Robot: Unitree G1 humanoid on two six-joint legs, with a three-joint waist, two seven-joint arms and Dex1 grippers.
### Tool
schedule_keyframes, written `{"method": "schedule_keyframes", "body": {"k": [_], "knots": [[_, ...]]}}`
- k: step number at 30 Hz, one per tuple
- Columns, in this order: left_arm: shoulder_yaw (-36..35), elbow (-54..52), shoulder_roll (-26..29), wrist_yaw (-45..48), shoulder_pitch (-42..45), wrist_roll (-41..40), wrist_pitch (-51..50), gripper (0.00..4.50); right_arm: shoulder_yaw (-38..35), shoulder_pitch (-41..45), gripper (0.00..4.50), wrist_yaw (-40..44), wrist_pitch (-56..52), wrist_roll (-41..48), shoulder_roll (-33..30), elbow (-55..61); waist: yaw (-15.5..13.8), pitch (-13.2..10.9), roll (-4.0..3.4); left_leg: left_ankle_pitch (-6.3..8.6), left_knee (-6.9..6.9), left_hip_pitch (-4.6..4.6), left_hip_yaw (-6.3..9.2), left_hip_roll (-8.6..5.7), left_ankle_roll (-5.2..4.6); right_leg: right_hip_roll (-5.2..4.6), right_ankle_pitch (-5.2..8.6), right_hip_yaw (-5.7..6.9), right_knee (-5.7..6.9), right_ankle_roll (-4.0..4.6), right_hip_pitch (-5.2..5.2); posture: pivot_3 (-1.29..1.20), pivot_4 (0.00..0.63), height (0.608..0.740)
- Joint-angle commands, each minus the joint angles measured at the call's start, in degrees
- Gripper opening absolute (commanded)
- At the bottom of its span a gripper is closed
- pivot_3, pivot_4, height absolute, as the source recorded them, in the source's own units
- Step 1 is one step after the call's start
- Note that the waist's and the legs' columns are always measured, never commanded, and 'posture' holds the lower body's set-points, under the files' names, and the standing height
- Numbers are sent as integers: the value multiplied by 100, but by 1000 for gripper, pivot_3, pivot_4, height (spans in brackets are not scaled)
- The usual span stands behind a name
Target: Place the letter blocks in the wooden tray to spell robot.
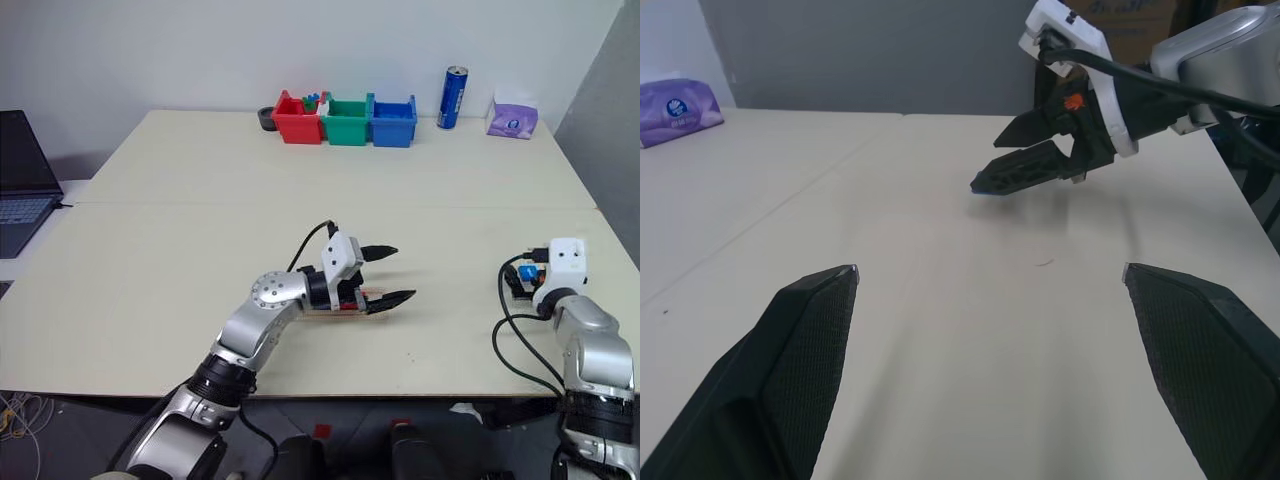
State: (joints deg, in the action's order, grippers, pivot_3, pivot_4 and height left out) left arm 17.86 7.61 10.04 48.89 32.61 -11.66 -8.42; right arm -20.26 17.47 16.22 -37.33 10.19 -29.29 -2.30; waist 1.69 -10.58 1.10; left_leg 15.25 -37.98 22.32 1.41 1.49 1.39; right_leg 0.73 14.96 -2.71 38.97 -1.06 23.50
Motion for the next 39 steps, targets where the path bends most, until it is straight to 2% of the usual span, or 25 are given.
{"method": "schedule_keyframes", "body": {"k": [1, 8, 14, 17, 23, 24, 25, 30, 36, 39], "knots": [[59, 105, -165, 85, 201, 66, 289, 4500, -88, 194, 4466, 13, 319, -14, -172, -386, 0, 0, -1, 0, 0, 0, 0, 0, 0, 0, 0, 0, 0, 0, 0, 0, 150, 740], [20, 287, -276, 169, 324, 93, 417, 4500, -95, 389, 4466, 122, 332, 141, -220, -909, 15, 1, -2, 0, 1, 0, -2, 2, 0, 1, -1, -3, 0, 2, 0, 0, 150, 740], [-12, 265, -276, 219, 331, 102, 466, 4500, -62, 323, 4466, 202, 191, 315, -152, -856, 5, 1, -3, 0, 1, 1, -1, 1, 0, 1, -1, -2, 0, 1, 0, 0, 150, 740], [-6, 251, -257, 228, 313, 116, 501, 4500, -43, 252, 3847, 189, 156, 350, -110, -815, 4, 2, -3, 0, 1, 1, -2, 1, 0, 0, -1, -3, -1, 1, 0, 0, 150, 740], [-16, 224, -224, 264, 279, 112, 514, 4500, -87, 155, 1625, 111, 50, 446, -30, -656, 3, 2, -3, 0, 1, 1, -1, 2, 0, 0, 0, -2, -1, 0, 0, 0, 150, 740], [-15, 216, -220, 266, 271, 117, 517, 4500, -84, 121, 1436, 86, 23, 460, -16, -608, 3, 2, -3, 0, 1, 1, 0, 2, 0, 0, 0, -1, -1, 0, 0, 0, 150, 740], [-20, 207, -215, 267, 266, 116, 517, 4500, -44, 75, 1453, 62, -23, 456, -7, -516, 2, 2, -3, 0, 1, 1, 0, 2, 0, 0, 0, -1, -1, 0, 0, 0, 150, 740], [-61, -182, 61, 389, -34, 80, 570, 4500, 610, -354, 1453, 99, -708, 423, -10, 851, 29, 3, -5, 0, 3, 0, 1, 5, 0, 2, 1, -2, -1, -1, 1, 0, 150, 740], [-347, -1447, 1115, 878, -1094, -332, 347, 4500, 1435, -993, 1453, -433, -3206, 958, 498, 3971, 58, 5, -15, 0, 15, -3, 25, 26, 0, 17, 13, -3, 10, 18, 7, 0, 150, 740], [-467, -1988, 1453, 903, -1568, -534, 129, 4500, 1708, -1127, 1453, -664, -3966, 1034, 802, 4781, 14, 5, -15, 0, 10, 6, 39, 25, 1, 14, 15, 7, 6, 20, 7, 0, 150, 740]]}}
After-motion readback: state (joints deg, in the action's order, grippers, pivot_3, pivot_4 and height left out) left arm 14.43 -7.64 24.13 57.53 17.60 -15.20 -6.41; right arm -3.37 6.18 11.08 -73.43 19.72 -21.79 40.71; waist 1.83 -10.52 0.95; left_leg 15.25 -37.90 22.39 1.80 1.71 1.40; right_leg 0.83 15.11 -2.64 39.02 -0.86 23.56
